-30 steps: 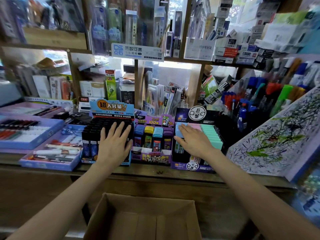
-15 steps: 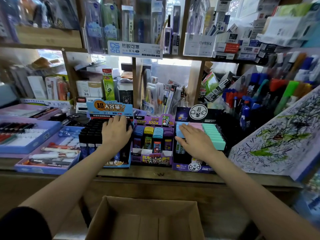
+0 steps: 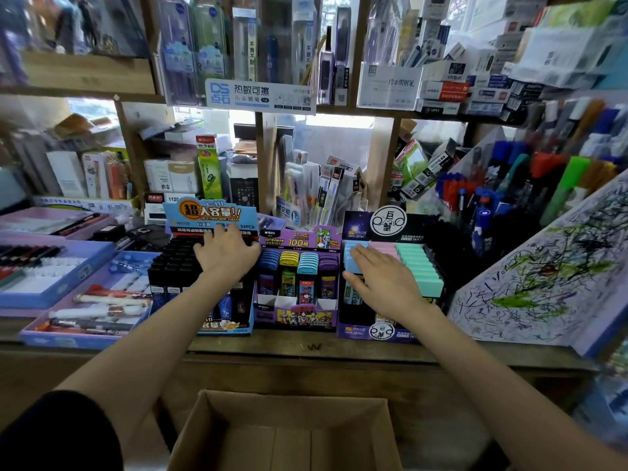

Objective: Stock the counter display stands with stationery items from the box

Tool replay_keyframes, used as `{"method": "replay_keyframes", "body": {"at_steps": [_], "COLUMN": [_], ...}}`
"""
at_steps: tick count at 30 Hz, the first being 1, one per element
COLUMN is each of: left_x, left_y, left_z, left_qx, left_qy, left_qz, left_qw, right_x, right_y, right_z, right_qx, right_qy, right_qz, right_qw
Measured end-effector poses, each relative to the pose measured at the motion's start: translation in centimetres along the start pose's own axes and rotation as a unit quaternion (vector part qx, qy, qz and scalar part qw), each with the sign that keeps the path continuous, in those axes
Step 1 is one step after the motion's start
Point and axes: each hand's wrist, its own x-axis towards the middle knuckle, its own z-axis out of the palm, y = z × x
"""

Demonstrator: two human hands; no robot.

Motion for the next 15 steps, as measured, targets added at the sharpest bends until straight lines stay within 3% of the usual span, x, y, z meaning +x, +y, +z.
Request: {"method": "replay_keyframes", "body": {"at_steps": [9, 11, 15], "left_x": [0.4, -0.6, -5.7], "left_y": [0.3, 0.7, -0.8], "left_z": [0.1, -1.2, -4.6], "left_qx": [0.022, 0.000, -0.116], "left_qy": [0.038, 0.052, 0.141], "left_qz": [-0.001, 0.045, 0.210], "left_qw": [0.999, 0.998, 0.960], "right_x": [-0.2, -0.4, -4.0], "right_y": [0.3, -0.2, -1.0], "right_z": [-0.5, -1.9, -6.8], "right_qx": [0.039, 0.121, 0.296], "right_qy": [-0.011, -0.001, 0.131], "right_qz": [0.005, 0.000, 0.005], "right_qw": [0.999, 0.993, 0.946]}}
